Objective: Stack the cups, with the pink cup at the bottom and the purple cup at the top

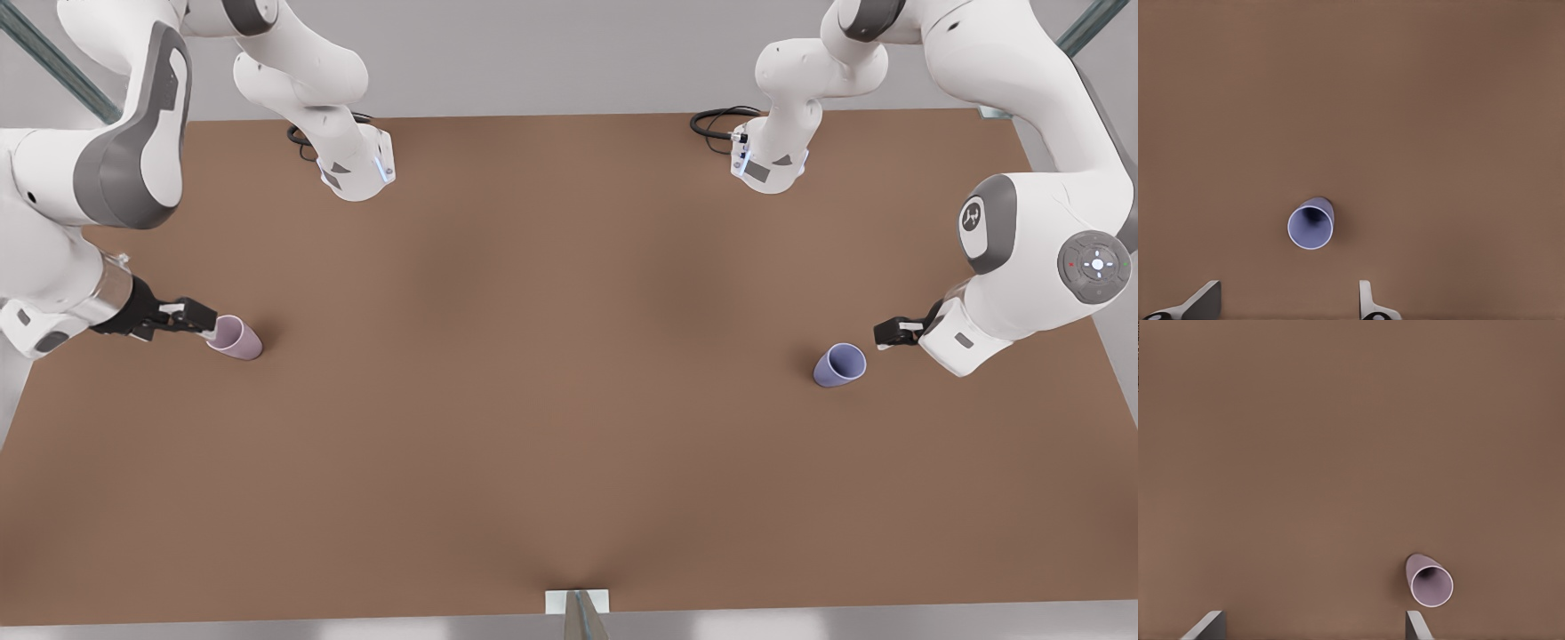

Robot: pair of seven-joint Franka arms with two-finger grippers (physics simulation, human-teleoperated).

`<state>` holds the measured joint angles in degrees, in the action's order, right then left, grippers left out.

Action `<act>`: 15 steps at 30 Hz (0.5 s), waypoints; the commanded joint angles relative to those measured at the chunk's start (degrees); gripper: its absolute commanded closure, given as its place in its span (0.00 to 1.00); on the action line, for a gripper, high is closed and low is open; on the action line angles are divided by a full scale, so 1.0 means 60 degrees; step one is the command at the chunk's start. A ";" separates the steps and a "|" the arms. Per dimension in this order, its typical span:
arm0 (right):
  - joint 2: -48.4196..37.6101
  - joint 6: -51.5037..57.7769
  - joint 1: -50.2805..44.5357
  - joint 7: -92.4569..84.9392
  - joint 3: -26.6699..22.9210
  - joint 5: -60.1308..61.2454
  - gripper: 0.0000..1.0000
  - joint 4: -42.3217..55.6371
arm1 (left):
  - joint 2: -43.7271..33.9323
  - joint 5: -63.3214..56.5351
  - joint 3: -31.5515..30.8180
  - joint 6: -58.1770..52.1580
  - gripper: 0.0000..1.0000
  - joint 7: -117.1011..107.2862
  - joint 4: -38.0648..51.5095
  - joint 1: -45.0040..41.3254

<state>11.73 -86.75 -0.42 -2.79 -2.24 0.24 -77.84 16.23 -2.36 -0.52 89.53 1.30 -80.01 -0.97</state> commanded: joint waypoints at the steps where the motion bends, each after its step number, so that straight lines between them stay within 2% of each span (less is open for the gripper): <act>1: -0.0050 -0.0453 -0.0017 -0.0077 0.0022 -0.0056 0.00 -0.0166 | -0.0024 -0.0017 0.0014 -0.0009 0.00 0.0149 0.0004 0.0000; 4: -0.0973 -0.1361 0.0305 -0.0223 -0.0022 0.0047 0.00 -0.2245 | 0.0020 -0.0047 -0.0001 0.0035 0.00 0.0135 0.0004 -0.0014; 9: -0.1090 -0.2664 0.1696 -0.2771 -0.0183 0.0633 0.00 -0.4077 | 0.0020 -0.0046 -0.0001 0.0064 0.00 0.0135 -0.0010 -0.0014; 11: -0.0826 -0.3251 0.1755 -0.3929 -0.0784 0.0648 0.00 -0.4487 | 0.0020 -0.0046 -0.0001 0.0050 0.00 0.0135 -0.0025 -0.0014; 15: -0.0782 -0.4715 0.1755 -0.4954 -0.1150 0.0633 0.00 -0.5790 | 0.0020 -0.0032 -0.0001 0.0050 0.00 0.0105 -0.0054 -0.0014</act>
<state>7.02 -105.85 11.26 -12.55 -8.70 3.66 -111.57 16.41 -2.57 -0.52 89.83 1.74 -80.32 -1.06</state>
